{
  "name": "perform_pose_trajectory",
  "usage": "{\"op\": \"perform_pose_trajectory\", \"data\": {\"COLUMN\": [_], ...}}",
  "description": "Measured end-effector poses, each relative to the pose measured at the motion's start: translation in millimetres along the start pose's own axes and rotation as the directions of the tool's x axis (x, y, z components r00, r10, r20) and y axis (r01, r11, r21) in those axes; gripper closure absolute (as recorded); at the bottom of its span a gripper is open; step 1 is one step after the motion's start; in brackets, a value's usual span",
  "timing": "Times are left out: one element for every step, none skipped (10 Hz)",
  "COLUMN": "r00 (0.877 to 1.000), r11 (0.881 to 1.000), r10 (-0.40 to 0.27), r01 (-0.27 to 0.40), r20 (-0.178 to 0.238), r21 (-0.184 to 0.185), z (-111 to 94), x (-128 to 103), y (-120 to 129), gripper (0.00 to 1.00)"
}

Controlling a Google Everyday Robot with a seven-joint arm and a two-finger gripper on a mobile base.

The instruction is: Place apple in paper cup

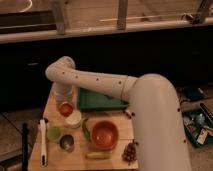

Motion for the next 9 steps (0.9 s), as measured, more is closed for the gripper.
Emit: {"op": "perform_pose_trajectory", "data": {"r00": [1.0, 1.0, 1.0, 1.0, 1.0, 1.0, 1.0, 1.0, 1.0], "r11": [1.0, 1.0, 1.0, 1.0, 1.0, 1.0, 1.0, 1.0, 1.0], "r10": [-0.001, -0.002, -0.002, -0.003, -0.005, -0.006, -0.007, -0.007, -0.008], "r01": [0.001, 0.002, 0.002, 0.003, 0.005, 0.006, 0.007, 0.007, 0.008], "r20": [-0.001, 0.0, 0.0, 0.0, 0.001, 0.001, 0.001, 0.001, 0.001], "r21": [-0.001, -0.002, -0.003, -0.004, -0.005, -0.005, -0.006, -0.007, -0.008], "z": [-0.2, -0.1, -0.1, 0.0, -0.1, -0.2, -0.1, 0.0, 0.1], "x": [0.1, 0.2, 0.2, 0.1, 0.2, 0.2, 0.3, 0.4, 0.3], "y": [-0.1, 0.3, 0.7, 1.3, 1.1, 0.9, 1.2, 1.5, 1.4], "gripper": [0.62, 0.62, 0.62, 0.62, 0.62, 0.62, 0.62, 0.62, 0.62]}}
